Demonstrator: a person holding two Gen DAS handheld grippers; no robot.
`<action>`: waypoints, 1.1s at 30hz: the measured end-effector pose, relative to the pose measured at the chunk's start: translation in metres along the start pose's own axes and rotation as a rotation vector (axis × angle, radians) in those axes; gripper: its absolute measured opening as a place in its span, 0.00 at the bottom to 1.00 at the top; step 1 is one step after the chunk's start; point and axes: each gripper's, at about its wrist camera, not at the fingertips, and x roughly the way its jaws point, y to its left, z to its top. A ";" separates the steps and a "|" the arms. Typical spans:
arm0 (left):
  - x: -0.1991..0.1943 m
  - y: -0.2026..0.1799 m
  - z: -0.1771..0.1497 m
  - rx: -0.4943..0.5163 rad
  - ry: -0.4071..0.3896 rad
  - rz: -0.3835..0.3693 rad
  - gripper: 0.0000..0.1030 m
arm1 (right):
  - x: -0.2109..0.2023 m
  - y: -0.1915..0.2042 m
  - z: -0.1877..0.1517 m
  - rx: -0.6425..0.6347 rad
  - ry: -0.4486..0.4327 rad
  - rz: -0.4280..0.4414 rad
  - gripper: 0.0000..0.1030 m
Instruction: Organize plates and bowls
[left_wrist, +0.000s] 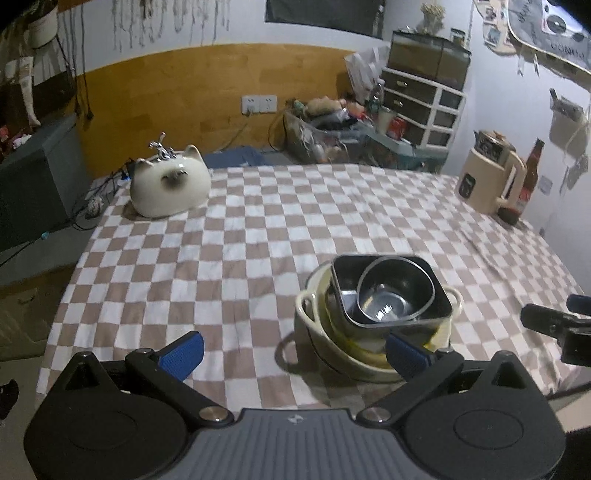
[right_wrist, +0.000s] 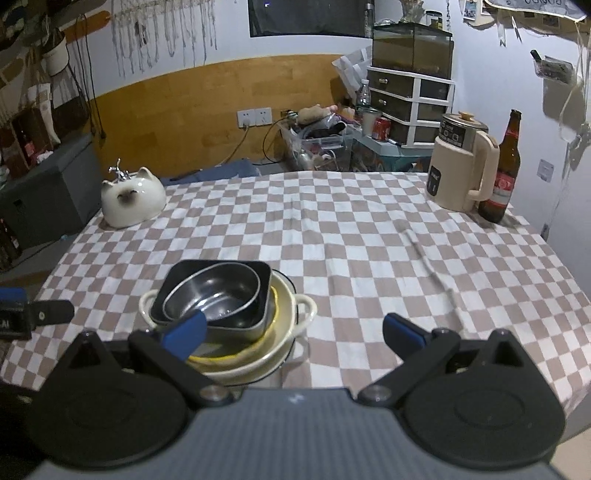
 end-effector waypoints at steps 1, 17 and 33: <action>0.001 -0.001 -0.001 0.002 0.008 -0.007 1.00 | 0.001 -0.001 0.001 -0.005 0.006 -0.003 0.99; 0.010 0.002 -0.007 -0.003 0.049 -0.013 1.00 | 0.009 0.001 -0.008 -0.051 0.060 -0.020 0.99; 0.014 0.003 -0.006 -0.020 0.052 -0.005 1.00 | 0.017 -0.002 -0.005 -0.063 0.065 -0.005 0.99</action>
